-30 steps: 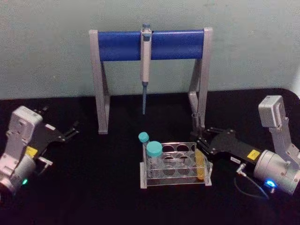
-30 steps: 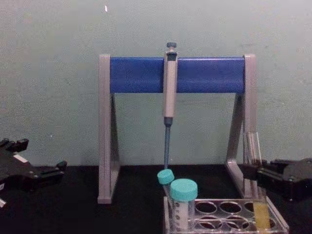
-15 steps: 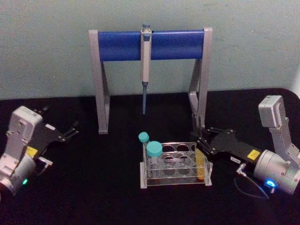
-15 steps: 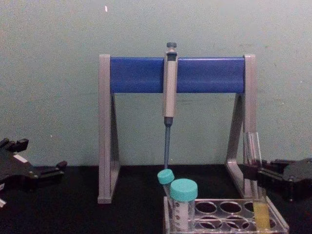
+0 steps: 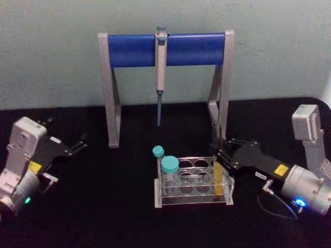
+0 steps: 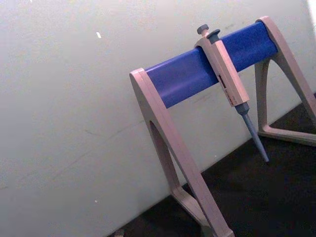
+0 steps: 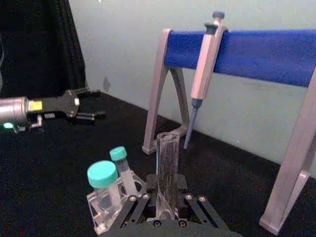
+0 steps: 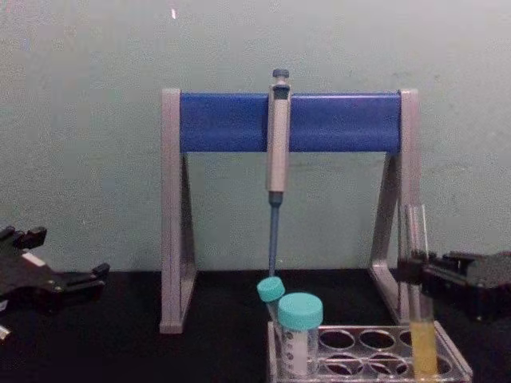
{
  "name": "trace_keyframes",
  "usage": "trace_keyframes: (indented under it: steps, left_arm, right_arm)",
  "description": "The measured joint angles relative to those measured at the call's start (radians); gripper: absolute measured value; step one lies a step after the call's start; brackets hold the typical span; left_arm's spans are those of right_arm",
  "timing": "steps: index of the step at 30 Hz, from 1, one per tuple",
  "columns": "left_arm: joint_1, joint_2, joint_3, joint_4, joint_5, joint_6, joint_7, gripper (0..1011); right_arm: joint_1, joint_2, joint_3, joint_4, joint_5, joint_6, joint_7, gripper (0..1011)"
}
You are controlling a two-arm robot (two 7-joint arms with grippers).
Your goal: Pick up the test tube from the test tube rack, shake it, then place it back into the test tube rack.
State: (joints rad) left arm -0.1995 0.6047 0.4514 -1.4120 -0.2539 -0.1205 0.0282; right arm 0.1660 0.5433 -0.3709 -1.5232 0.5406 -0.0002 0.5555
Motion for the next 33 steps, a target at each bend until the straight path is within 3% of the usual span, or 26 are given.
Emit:
trace_keyframes:
  steps: [9, 21, 33]
  left_arm:
    - [0.000, 0.000, 0.000, 0.000, 0.000, 0.000, 0.000, 1001]
    - [0.000, 0.000, 0.000, 0.000, 0.000, 0.000, 0.000, 1001]
    - [0.000, 0.000, 0.000, 0.000, 0.000, 0.000, 0.000, 1001]
  right_arm:
    - [-0.017, 0.008, 0.022, -0.040, 0.032, -0.022, -0.003, 230]
    - [-0.025, 0.016, 0.062, -0.094, 0.054, -0.090, -0.004, 232]
    - [0.045, -0.027, 0.063, -0.045, 0.014, -0.140, -0.018, 230]
